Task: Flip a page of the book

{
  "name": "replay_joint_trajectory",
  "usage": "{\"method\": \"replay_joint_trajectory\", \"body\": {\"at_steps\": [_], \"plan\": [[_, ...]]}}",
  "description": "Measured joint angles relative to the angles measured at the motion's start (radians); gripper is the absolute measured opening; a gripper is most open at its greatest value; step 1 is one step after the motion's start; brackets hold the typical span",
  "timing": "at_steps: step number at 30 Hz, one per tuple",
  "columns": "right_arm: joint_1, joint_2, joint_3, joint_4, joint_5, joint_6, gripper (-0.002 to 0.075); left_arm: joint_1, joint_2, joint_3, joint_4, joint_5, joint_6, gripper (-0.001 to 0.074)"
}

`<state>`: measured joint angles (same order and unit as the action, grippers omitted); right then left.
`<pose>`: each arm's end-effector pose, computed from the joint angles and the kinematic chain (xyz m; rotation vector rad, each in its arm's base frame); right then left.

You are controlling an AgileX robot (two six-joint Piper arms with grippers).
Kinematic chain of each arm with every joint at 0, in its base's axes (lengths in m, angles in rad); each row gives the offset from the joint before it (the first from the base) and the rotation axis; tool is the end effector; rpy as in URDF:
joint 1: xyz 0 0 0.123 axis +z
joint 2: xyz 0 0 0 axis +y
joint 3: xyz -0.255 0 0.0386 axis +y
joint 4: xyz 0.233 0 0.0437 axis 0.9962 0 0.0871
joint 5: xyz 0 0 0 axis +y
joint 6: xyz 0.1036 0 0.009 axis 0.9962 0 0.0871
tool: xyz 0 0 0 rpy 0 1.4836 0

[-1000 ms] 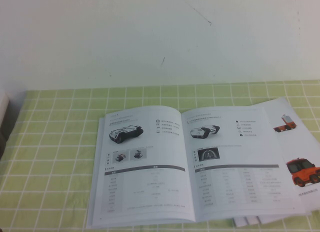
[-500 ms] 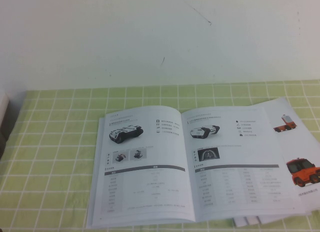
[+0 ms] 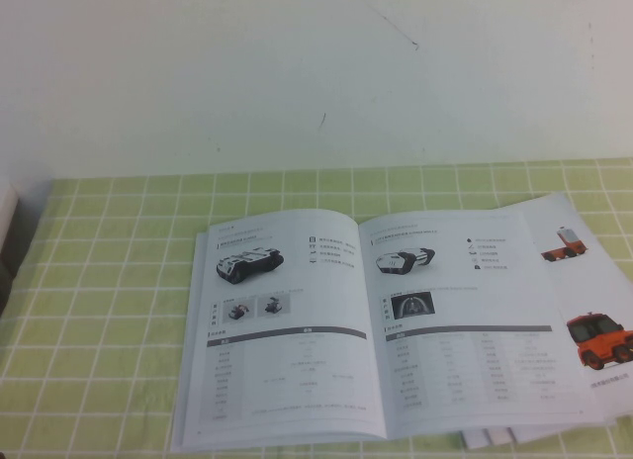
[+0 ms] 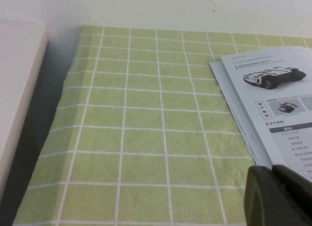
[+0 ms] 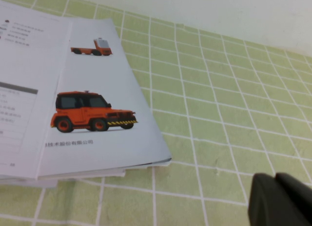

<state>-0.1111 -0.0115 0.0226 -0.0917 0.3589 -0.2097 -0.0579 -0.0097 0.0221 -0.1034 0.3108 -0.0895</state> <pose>0.0770 -0.0120 0.1709 -0.1492 1.8577 -0.3123 0.0789 -0.0079 0.1757 -0.0951 1.8073 -0.2035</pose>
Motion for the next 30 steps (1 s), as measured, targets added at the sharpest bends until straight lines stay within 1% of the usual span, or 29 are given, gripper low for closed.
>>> {"method": "replay_joint_trajectory", "body": {"at_steps": [9, 21, 30], "plan": [[0.0, 0.0, 0.0, 0.0, 0.0, 0.0, -0.0003, 0.0, 0.0, 0.0, 0.0, 0.0, 0.0, -0.0004], [0.0, 0.0, 0.0, -0.048, 0.0, 0.0, -0.0003, 0.0, 0.0, 0.0, 0.0, 0.001, -0.004, -0.0004], [0.0, 0.0, 0.0, 0.028, -0.004, 0.019, -0.0003, 0.0, 0.0, 0.0, 0.0, 0.001, -0.004, -0.0004]]}}
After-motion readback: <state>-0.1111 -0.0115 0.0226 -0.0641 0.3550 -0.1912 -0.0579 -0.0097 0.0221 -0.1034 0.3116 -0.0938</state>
